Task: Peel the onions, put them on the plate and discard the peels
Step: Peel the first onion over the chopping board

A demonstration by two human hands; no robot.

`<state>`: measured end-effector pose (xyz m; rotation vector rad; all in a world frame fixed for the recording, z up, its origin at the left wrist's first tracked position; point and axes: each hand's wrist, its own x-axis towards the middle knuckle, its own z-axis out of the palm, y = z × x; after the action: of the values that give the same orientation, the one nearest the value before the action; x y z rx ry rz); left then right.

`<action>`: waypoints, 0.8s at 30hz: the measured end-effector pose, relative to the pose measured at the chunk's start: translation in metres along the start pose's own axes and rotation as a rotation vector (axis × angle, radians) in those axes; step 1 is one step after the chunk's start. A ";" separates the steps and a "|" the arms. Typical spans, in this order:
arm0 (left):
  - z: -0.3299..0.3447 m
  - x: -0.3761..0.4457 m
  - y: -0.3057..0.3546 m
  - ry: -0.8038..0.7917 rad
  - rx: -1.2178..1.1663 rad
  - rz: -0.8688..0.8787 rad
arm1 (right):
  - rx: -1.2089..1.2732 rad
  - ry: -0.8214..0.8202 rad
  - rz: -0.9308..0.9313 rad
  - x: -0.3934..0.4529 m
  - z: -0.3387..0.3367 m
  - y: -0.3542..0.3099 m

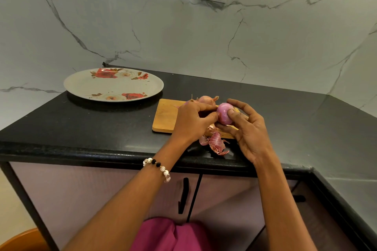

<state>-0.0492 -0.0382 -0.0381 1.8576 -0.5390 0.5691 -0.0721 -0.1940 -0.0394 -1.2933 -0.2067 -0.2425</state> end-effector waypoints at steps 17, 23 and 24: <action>0.001 0.002 -0.003 0.009 -0.009 -0.096 | -0.046 -0.072 -0.031 -0.002 -0.001 0.002; 0.002 0.003 -0.006 0.037 -0.062 -0.137 | -0.031 -0.072 -0.024 -0.002 -0.002 0.001; 0.002 0.003 -0.006 0.042 -0.077 -0.140 | -0.020 -0.067 -0.018 -0.002 -0.002 0.001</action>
<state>-0.0429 -0.0384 -0.0417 1.7903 -0.3940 0.4861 -0.0733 -0.1953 -0.0417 -1.3206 -0.2741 -0.2172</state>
